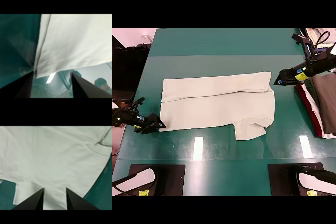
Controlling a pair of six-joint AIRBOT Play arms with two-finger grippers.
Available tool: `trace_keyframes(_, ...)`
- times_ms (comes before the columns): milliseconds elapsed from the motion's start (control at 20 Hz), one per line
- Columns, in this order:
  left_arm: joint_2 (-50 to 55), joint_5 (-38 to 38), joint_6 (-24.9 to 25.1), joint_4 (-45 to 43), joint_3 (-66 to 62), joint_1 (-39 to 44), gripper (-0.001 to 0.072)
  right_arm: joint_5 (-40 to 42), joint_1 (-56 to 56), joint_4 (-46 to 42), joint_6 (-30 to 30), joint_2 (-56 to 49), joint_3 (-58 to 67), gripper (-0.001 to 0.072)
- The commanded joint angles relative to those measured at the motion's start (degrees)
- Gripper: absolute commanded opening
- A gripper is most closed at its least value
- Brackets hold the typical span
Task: Fold the shirts.
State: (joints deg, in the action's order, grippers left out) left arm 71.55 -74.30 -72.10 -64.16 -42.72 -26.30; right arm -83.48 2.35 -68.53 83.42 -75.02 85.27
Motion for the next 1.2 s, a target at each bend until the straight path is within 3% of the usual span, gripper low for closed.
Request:
trace_keyframes(0, -0.02, 3.17, 0.09, 2.67, 0.46, 0.02, 0.0541, -2.34, -0.09, -0.15, 0.0, 0.09, -0.04, 0.0328)
trace_keyframes(50, -0.02, 3.69, 0.11, 3.56, 0.46, 0.04, 0.0539, -3.37, -0.09, -0.31, 0.0, 0.09, -0.04, 0.0328)
trace_keyframes(100, -0.02, 3.93, 0.24, 4.2, 0.46, 0.04, 0.0393, -4.33, -0.09, -0.52, 0.0, 0.09, -0.04, 0.0328)
trace_keyframes(150, -0.02, 4.09, 1.84, 5.16, 0.46, 0.04, 0.0181, -4.87, -0.09, -0.52, 0.0, 0.09, -0.04, 0.0328)
trace_keyframes(200, -0.02, 4.04, 3.63, 6.45, 0.46, 0.04, 0.0099, -5.22, -0.09, -0.52, 0.02, 0.09, -0.04, 0.0328)
trace_keyframes(250, -0.02, 4.04, 3.78, 7.41, 0.46, 0.04, 0.01, -5.53, -0.09, -0.52, 0.02, 0.09, -0.04, 0.0328)
trace_keyframes(300, -0.02, 3.85, 4.07, 7.78, 0.46, 0.02, 0.0019, -6.01, -0.09, -0.52, 0.04, 0.13, -0.46, 0.0328)
trace_keyframes(450, -0.09, 3.48, 4.61, 7.72, -0.07, 0.02, 0.0019, -5.31, -1.44, -0.5, 0.04, 3.17, -9.92, 0.0328)
trace_keyframes(650, -0.2, 2.43, 4.59, 7.89, -2.99, 0.04, 0.0019, 1.18, -6.4, 0.11, 1.09, 11.21, -31.56, 0.0333)
trace_keyframes(700, -0.22, 2.29, 4.59, 8.11, -3.39, 0.04, 0.0019, 2.6, -7.65, 0.59, 2.12, 12.87, -36.3, 0.0403)
trace_keyframes(750, -0.24, 2.34, 4.59, 8.26, -3.61, 0.11, 0.0019, 3.91, -9.27, 2.84, 2.38, 14.36, -40.87, 0.0538)
trace_keyframes(800, -0.52, 2.43, 4.61, 8.24, -3.58, 0.17, 0.0019, 5.64, -10.88, 5.81, 2.51, 15.37, -44.48, 0.0564)
trace_keyframes(1150, -0.79, 1.88, 4.61, 8.26, -3.58, 0.15, 0.0019, 20.39, -14.45, 24.3, 2.45, 13.77, -55.39, 0.0547)
